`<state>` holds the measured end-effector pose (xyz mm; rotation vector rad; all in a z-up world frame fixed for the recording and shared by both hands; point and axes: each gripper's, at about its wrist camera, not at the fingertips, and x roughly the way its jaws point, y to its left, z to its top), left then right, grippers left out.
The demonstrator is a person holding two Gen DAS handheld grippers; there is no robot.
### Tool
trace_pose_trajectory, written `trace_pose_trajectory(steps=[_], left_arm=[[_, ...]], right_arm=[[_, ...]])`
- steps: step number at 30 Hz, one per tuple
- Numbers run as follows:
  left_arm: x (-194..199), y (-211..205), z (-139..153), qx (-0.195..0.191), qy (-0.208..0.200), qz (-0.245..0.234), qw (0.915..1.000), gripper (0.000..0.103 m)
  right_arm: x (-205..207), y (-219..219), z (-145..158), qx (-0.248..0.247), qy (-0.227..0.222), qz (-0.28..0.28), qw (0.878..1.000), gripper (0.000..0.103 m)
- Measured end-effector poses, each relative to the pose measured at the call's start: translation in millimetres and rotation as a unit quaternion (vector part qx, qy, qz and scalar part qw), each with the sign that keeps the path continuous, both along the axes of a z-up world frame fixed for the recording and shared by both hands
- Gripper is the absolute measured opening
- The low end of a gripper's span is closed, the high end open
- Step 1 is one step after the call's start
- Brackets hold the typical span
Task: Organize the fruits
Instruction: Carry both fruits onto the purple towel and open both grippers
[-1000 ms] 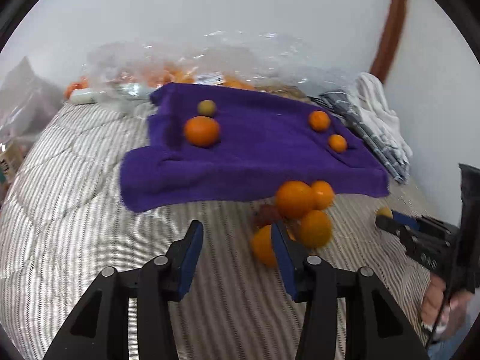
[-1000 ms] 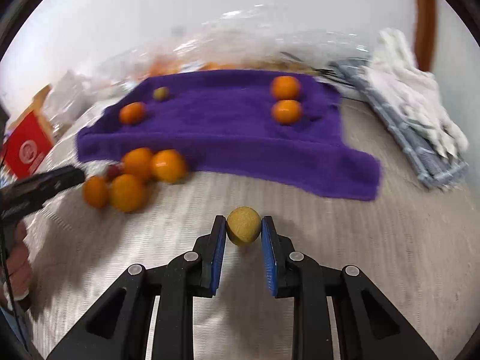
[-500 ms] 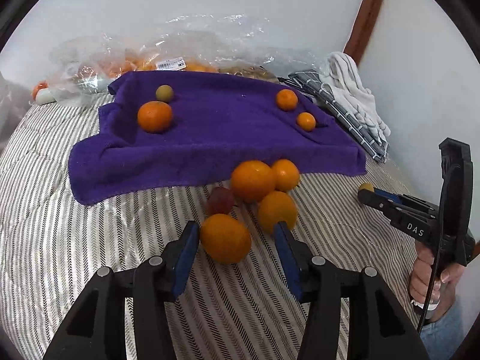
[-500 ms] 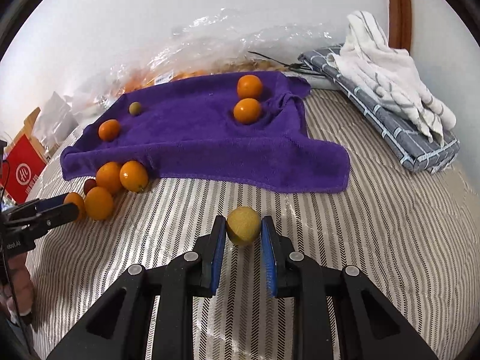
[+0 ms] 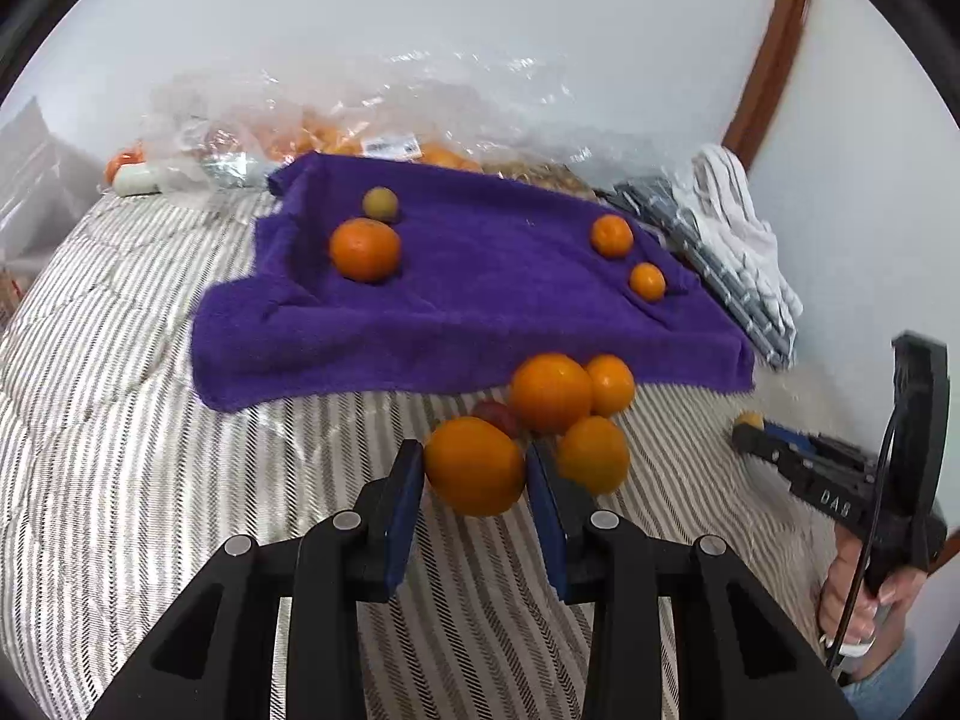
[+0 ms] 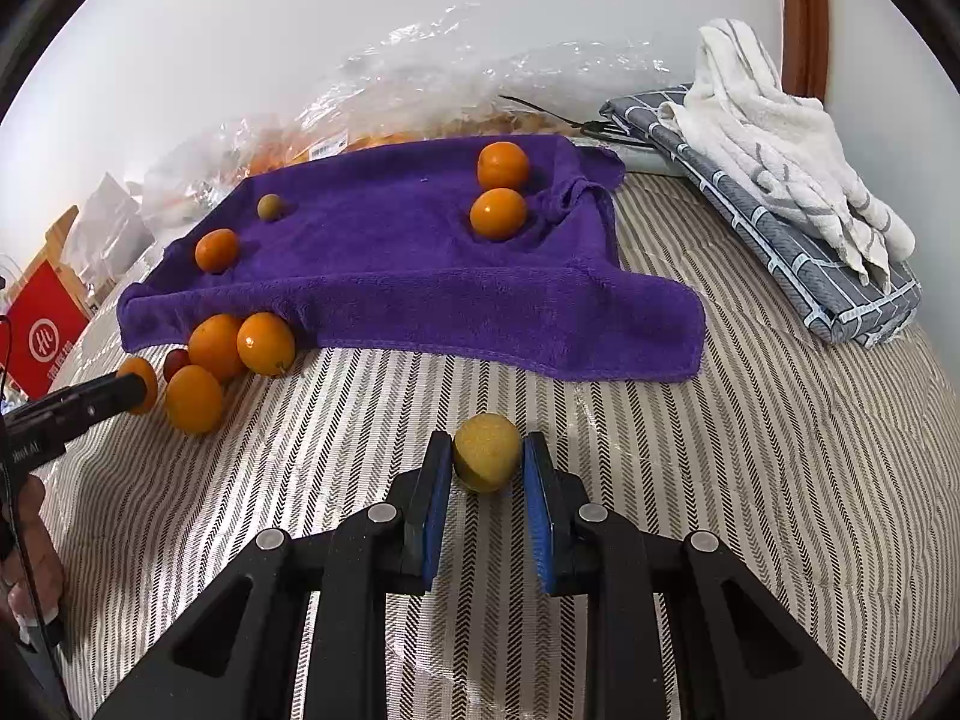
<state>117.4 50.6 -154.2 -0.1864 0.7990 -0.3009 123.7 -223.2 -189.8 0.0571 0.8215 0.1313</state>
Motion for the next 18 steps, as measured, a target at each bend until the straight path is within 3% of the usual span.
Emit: trace_pose_trajectory(steps=[7,13,18], left_arm=[[-7,22,12,-0.019,-0.036,0.047,0.9981,0.033],[-9,34,27,-0.006,-0.062,0.079,0.9949,0.033],[-13,39,58,0.005,-0.075,0.092,0.9929,0.033]], right_arm=[[-2,-3,1,0.01,-0.008,0.003,1.0,0.024],[-4,-2,8,-0.003,-0.011,-0.002,1.0,0.024],[-6,0,49,-0.02,-0.041,0.005,0.999,0.024]])
